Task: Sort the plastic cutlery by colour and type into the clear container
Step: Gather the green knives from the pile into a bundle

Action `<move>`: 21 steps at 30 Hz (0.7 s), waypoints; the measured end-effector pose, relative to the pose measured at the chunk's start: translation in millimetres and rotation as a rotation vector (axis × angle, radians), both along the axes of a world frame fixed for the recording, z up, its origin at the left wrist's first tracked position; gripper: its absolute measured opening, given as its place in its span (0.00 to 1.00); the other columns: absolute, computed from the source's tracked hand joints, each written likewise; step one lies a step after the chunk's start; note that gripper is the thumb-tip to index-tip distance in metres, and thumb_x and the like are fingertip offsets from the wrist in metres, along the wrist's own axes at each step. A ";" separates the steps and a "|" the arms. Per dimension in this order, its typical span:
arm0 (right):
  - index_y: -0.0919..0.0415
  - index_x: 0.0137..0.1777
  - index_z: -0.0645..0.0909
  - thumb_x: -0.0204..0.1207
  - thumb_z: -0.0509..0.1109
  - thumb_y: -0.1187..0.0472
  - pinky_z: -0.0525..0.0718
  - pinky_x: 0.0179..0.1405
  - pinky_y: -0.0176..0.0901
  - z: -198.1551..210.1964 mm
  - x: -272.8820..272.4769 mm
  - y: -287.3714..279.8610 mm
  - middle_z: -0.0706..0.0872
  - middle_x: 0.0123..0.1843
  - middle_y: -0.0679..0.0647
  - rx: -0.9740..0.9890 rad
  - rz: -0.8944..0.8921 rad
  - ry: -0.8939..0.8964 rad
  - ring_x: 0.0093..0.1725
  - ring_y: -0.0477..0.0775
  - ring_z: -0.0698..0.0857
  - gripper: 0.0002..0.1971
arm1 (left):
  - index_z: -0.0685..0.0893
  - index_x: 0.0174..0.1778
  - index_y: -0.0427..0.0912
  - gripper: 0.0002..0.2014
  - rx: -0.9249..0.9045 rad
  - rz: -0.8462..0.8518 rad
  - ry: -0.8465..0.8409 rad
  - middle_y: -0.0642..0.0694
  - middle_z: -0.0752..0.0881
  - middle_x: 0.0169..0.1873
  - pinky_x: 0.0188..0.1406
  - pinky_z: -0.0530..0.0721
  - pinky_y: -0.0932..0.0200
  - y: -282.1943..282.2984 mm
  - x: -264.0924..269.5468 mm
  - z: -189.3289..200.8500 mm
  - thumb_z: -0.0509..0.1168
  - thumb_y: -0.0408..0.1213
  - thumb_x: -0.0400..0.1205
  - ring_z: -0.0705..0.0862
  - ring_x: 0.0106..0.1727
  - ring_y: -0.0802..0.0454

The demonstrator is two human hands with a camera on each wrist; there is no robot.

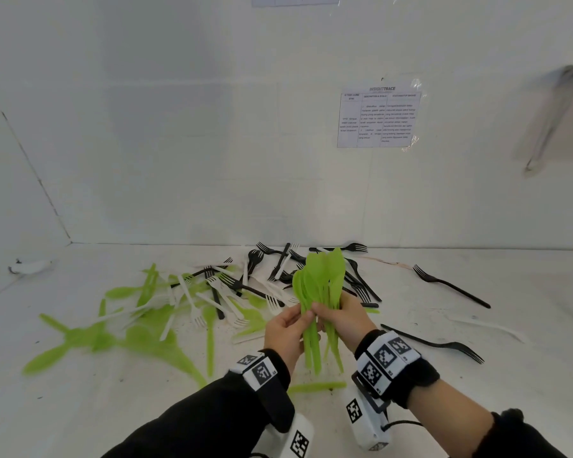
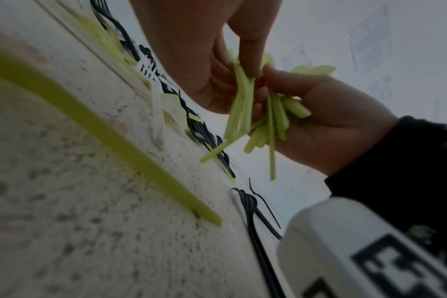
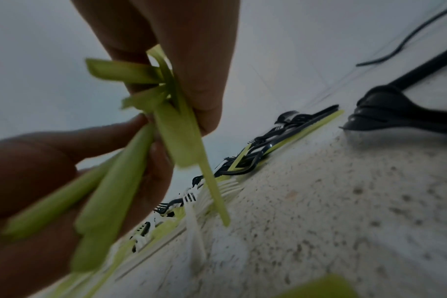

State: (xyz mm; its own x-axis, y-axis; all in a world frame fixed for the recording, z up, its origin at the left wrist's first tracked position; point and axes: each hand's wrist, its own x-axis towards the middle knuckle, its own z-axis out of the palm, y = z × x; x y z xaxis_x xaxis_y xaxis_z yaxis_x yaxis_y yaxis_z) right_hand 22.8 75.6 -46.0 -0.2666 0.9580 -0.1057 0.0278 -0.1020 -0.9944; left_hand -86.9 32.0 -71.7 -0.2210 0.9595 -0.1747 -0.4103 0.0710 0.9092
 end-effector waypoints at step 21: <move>0.69 0.51 0.83 0.75 0.68 0.67 0.82 0.62 0.58 14.9 -39.3 -13.1 0.87 0.52 0.66 0.048 -0.259 -0.125 0.55 0.64 0.85 0.08 | 0.80 0.68 0.36 0.18 0.038 0.092 0.159 0.45 0.87 0.55 0.64 0.81 0.48 5.4 -11.0 9.7 0.62 0.23 0.81 0.85 0.58 0.47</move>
State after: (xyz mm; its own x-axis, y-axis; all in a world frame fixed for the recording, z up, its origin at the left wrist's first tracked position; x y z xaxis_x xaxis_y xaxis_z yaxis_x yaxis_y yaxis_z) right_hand -16.4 62.5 -31.1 -0.0004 0.9972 -0.0754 0.1294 -0.0747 -0.9888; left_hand -97.9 37.4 -62.0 -0.3306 0.9390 -0.0949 -0.2641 0.0045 0.9645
